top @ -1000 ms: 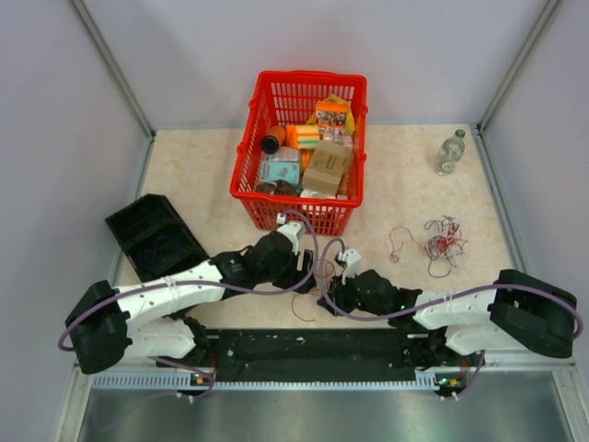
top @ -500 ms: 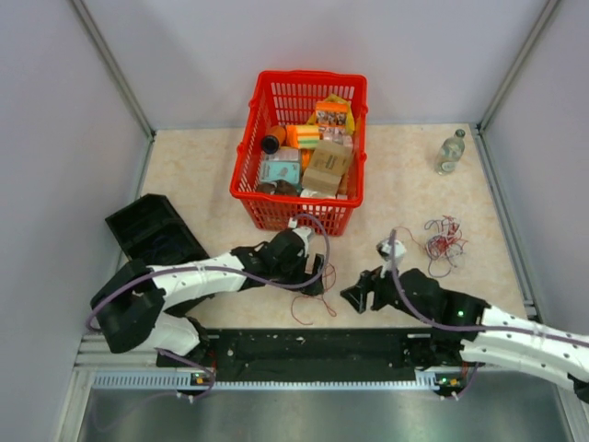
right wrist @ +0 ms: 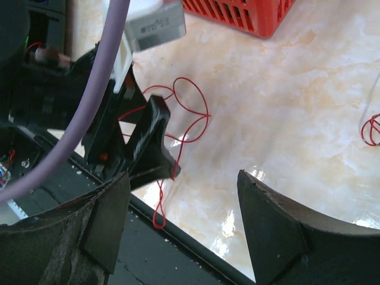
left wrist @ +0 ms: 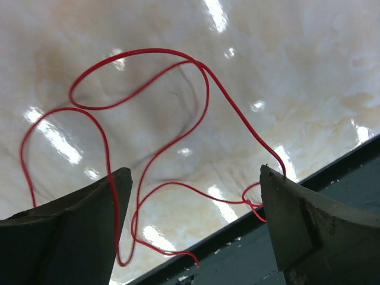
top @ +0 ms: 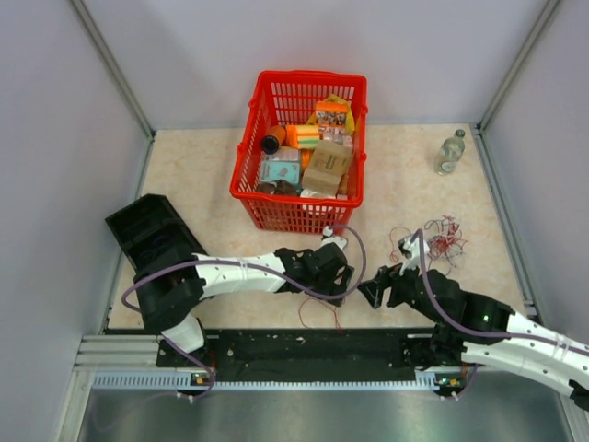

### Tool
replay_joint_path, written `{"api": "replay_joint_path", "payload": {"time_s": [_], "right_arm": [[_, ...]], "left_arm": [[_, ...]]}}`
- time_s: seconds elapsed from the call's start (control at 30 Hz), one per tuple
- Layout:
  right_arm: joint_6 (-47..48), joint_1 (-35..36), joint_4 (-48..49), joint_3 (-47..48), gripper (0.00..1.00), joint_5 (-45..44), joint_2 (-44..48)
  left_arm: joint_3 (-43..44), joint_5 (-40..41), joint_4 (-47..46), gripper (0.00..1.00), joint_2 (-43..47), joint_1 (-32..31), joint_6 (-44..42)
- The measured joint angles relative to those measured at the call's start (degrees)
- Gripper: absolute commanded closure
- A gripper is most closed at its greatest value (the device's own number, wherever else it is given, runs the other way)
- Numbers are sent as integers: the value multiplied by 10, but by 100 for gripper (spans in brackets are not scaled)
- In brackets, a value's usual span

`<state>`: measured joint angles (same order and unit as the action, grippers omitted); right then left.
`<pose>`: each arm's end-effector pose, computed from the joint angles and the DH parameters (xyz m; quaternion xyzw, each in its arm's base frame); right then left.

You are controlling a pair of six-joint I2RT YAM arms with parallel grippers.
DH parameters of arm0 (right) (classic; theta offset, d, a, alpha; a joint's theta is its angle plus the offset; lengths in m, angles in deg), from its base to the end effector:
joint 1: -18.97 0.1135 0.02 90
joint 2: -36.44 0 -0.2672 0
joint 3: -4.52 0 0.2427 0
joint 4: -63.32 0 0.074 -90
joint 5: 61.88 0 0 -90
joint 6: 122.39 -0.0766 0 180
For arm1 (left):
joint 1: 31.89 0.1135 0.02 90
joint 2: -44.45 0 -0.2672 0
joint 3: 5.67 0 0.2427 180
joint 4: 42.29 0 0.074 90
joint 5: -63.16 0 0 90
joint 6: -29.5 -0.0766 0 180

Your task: Untangle the cables

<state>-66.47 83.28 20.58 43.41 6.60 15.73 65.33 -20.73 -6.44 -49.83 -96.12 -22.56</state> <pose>0.0829 0.1075 0.2233 -0.1181 0.8242 0.2993 0.4659 0.1551 -0.3026 0.1551 0.2051 0.9406 -0.1745 0.2069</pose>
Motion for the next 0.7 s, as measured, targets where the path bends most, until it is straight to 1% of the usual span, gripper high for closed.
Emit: {"api": "replay_joint_path", "payload": {"time_s": [0.13,0.23,0.27,0.3,0.37,0.53,0.6,0.7], "right_arm": [[1,0,-10,0,28,-4,10],[1,0,-15,0,28,-7,28],[1,0,-16,0,28,-7,32],[1,0,-17,0,28,-8,37],[0,0,-17,0,28,-9,42],[0,0,-19,0,28,-10,45],[0,0,-21,0,29,-12,46],[0,0,-25,0,29,-12,51]], "left_arm": [[-2,30,5,6,4,-30,12],[-9,54,16,7,22,-32,14],[-10,63,23,6,31,-31,14],[-11,72,29,3,40,-30,14],[-11,82,34,2,59,-29,12],[-10,83,35,2,105,-29,2],[10,81,52,2,95,-29,3],[73,90,90,2,47,-29,27]]}}
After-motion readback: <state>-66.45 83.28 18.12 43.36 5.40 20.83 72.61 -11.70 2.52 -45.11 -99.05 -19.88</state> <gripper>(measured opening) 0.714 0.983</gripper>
